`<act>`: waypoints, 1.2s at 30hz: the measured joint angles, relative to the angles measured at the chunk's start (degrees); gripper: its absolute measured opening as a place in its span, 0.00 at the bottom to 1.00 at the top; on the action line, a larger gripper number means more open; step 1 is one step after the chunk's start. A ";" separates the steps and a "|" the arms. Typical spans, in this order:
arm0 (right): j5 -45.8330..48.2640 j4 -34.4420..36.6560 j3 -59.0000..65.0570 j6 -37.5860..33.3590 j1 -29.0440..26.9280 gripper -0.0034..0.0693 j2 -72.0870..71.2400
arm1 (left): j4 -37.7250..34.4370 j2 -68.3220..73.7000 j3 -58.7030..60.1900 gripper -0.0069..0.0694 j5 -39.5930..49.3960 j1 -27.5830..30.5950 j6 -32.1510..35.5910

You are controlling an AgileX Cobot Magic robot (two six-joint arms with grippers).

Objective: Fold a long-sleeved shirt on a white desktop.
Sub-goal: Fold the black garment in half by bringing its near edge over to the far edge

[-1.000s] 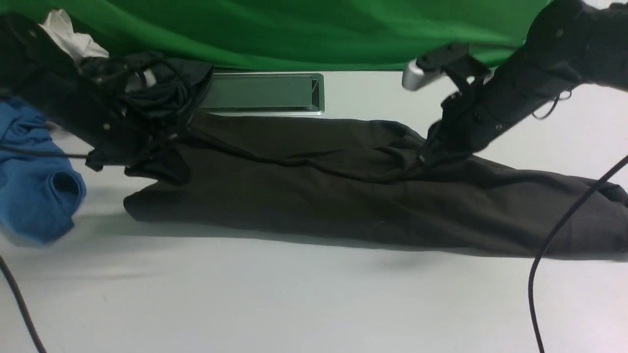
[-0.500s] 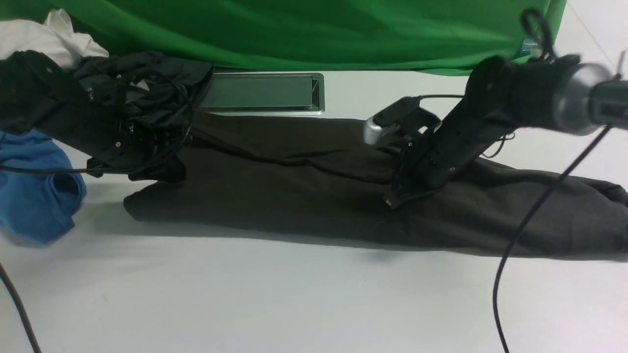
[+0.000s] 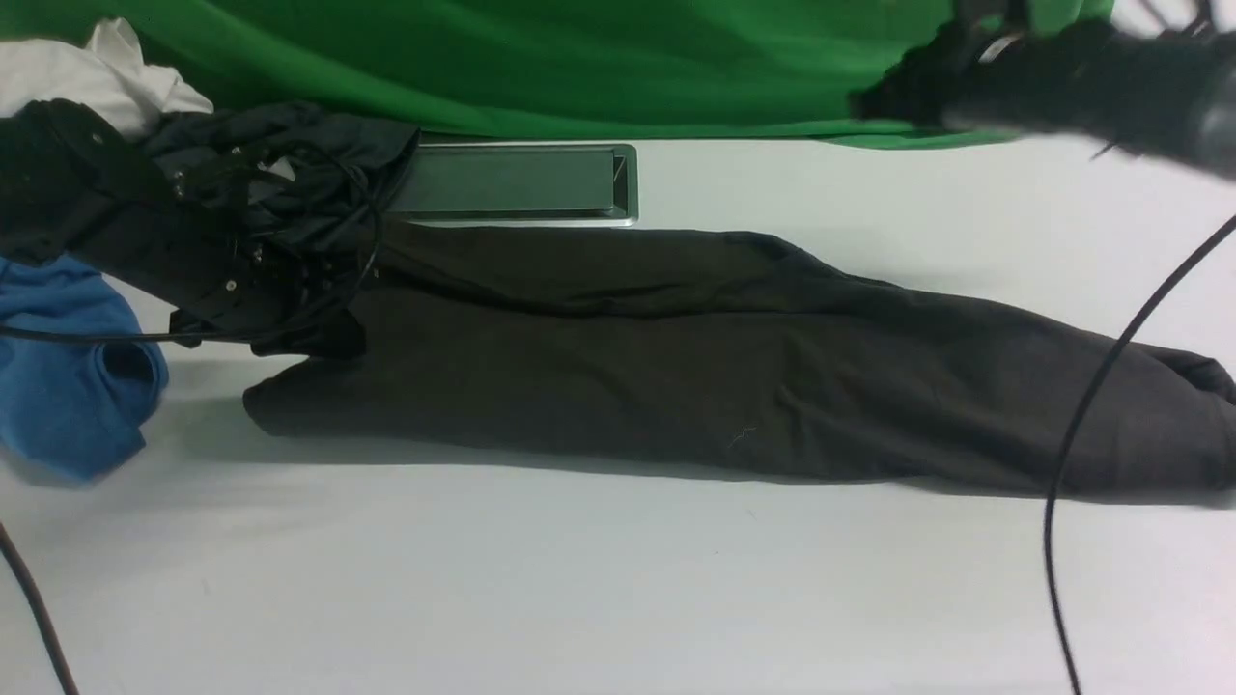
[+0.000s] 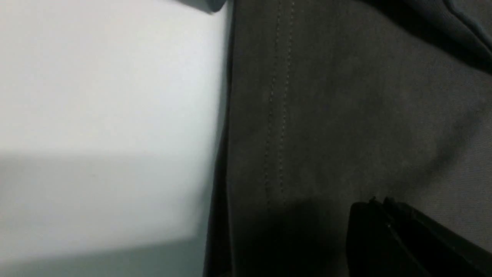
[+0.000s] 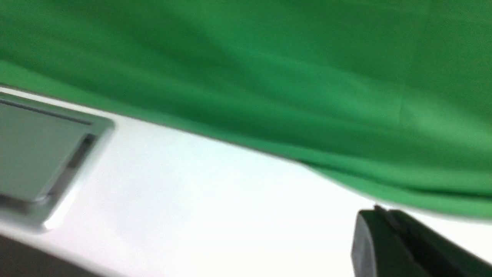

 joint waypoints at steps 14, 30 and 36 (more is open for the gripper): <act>31.88 0.70 -4.57 -5.53 7.84 0.11 -0.75 | 9.70 10.89 -21.92 0.41 12.33 -10.16 -4.78; 29.62 2.27 -4.57 -6.99 8.65 0.08 6.57 | 15.99 29.00 -52.16 0.53 12.29 -13.63 -14.07; 26.69 2.45 -4.57 -8.62 8.65 0.08 5.58 | 16.10 29.59 -59.05 0.53 12.85 -12.63 -12.29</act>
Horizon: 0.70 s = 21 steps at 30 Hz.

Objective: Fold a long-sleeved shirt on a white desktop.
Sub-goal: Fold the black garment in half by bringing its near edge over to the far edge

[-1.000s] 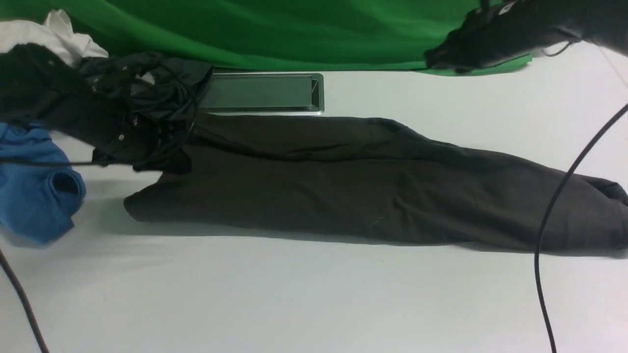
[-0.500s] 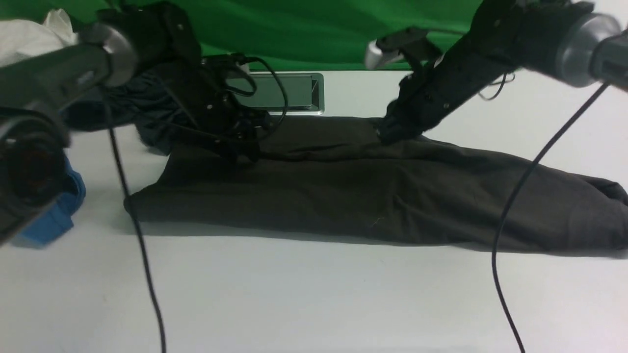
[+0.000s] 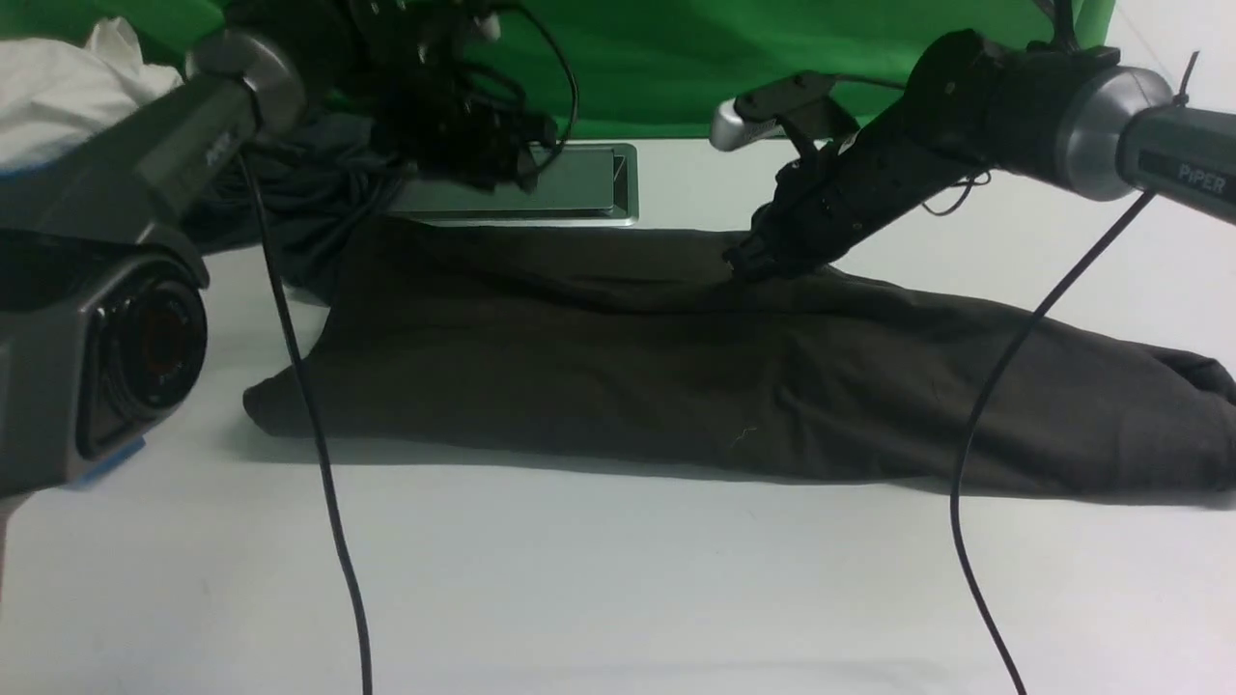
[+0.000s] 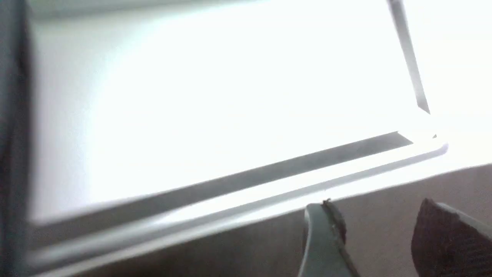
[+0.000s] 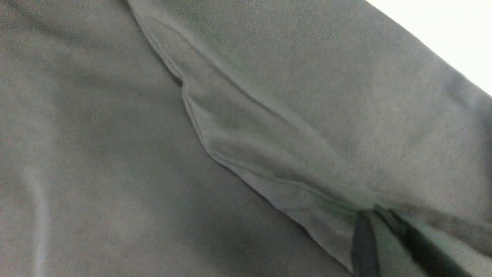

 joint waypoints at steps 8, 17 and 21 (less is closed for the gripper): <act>2.52 -14.01 -1.78 -12.74 3.18 0.33 -1.28 | -4.06 -2.12 -8.95 0.51 15.18 2.68 3.19; -8.92 -24.86 -1.78 -19.44 6.67 0.58 -0.98 | -7.78 -9.32 8.38 0.28 15.92 1.79 6.63; -9.33 -23.94 -1.78 -18.91 8.06 0.55 -0.29 | -4.64 -10.41 19.16 0.22 15.44 1.83 7.59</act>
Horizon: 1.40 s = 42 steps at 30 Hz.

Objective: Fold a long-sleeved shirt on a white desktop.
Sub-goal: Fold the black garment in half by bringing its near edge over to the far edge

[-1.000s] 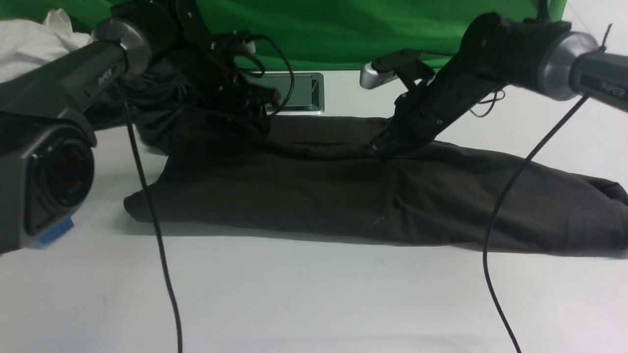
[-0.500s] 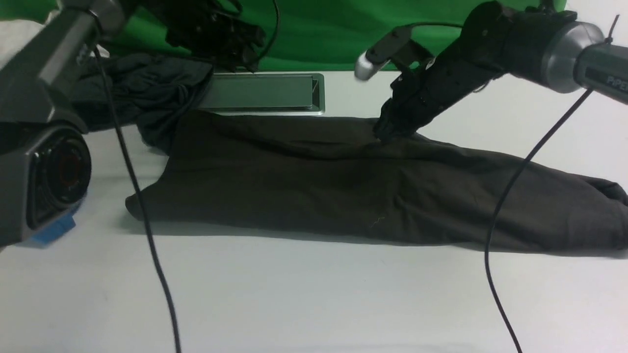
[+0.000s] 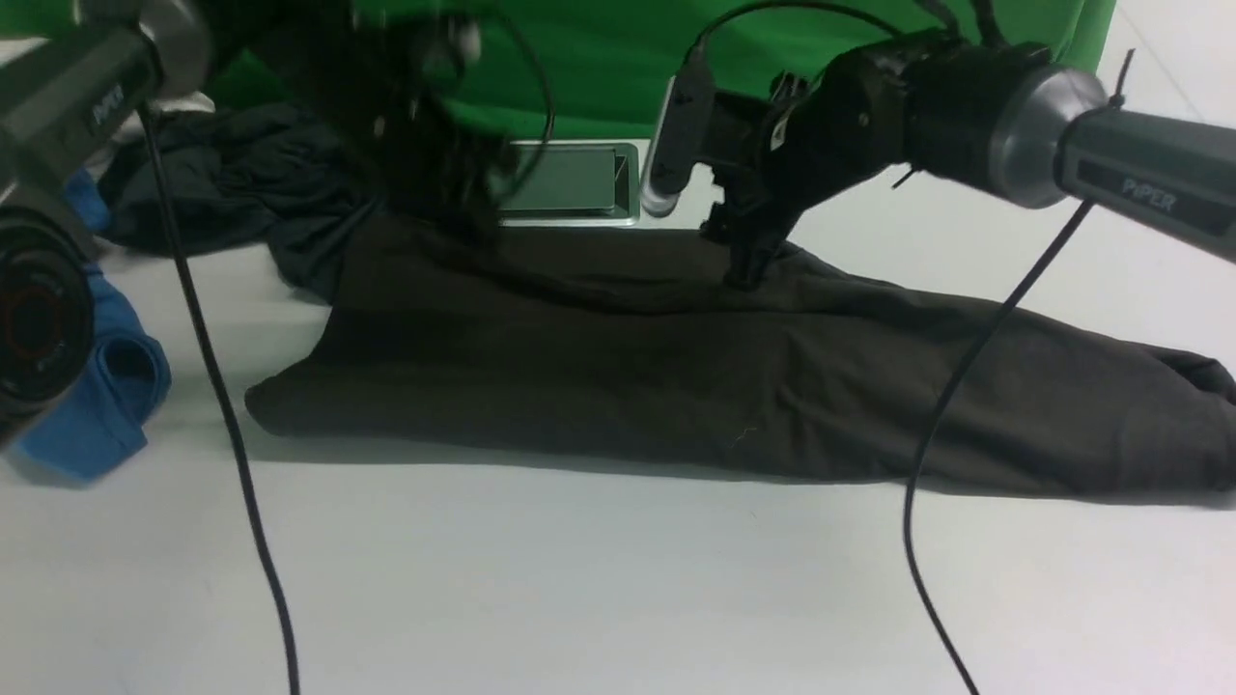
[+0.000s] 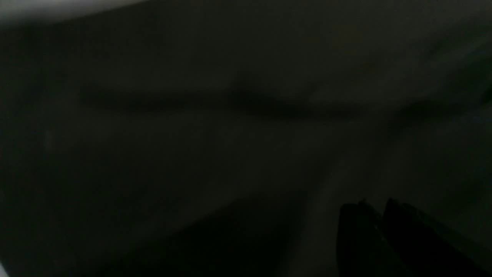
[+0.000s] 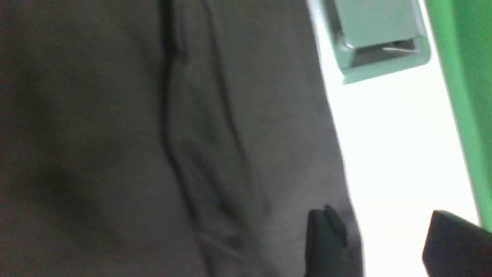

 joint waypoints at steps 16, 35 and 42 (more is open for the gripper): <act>0.74 0.70 0.17 -0.70 1.71 0.60 4.83 | -1.36 -0.34 11.85 0.22 -7.57 0.00 1.24; -6.89 1.46 -1.77 3.94 -1.43 0.11 6.33 | -1.46 -0.34 11.87 0.23 -7.70 0.00 1.24; -15.32 1.51 -1.83 10.75 -1.87 0.18 8.62 | -1.63 -0.34 11.92 0.23 -8.12 0.00 1.71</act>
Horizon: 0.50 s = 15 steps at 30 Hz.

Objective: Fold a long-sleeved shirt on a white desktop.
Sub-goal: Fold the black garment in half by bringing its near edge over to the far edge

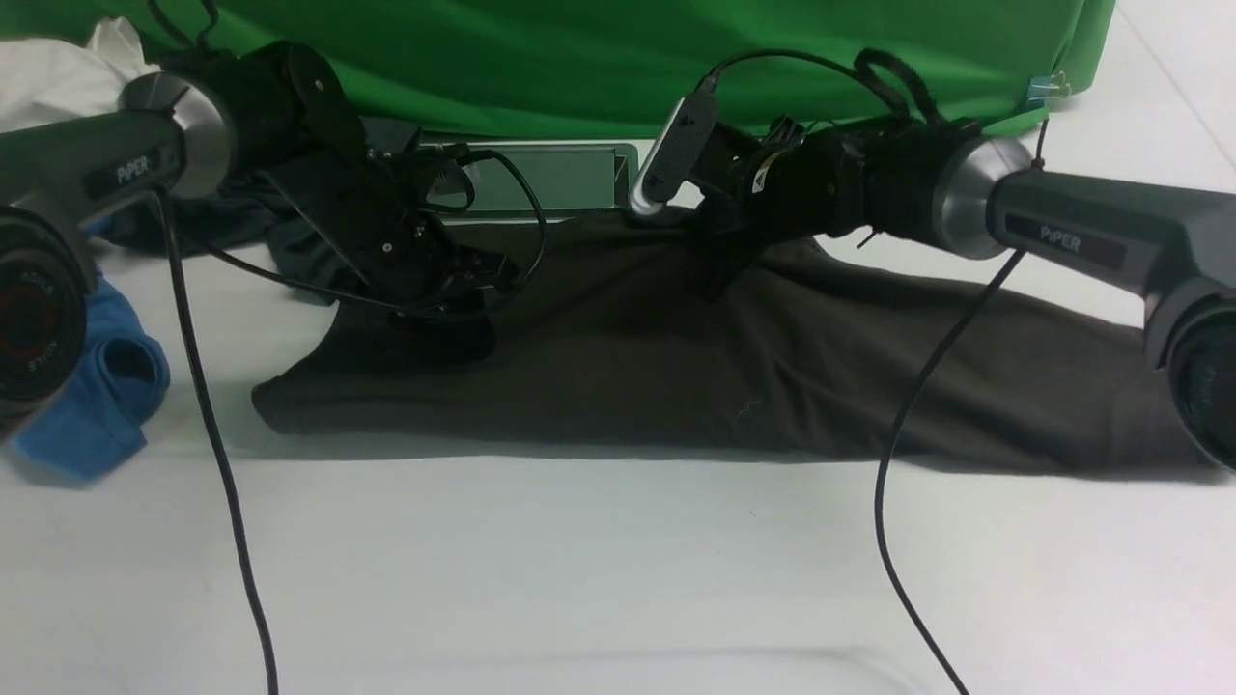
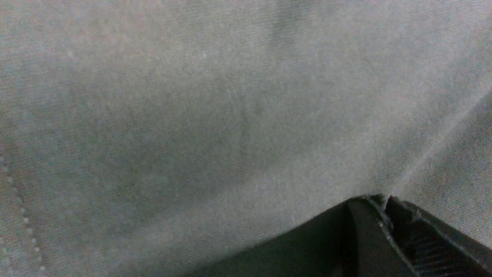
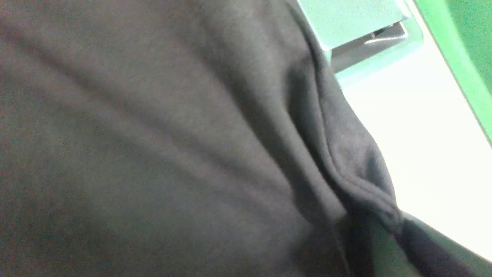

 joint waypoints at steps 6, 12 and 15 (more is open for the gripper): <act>-0.69 -0.13 -0.12 4.04 0.00 0.64 0.37 | 0.00 0.00 0.01 0.23 0.00 0.00 0.18; 8.55 -1.06 -0.12 6.62 -0.13 0.94 -4.21 | -0.22 -0.13 -0.32 0.23 1.77 0.00 0.18; 16.45 -1.06 -0.12 12.59 -1.03 0.92 -10.51 | -0.21 -1.41 -1.94 0.24 4.37 0.13 -0.39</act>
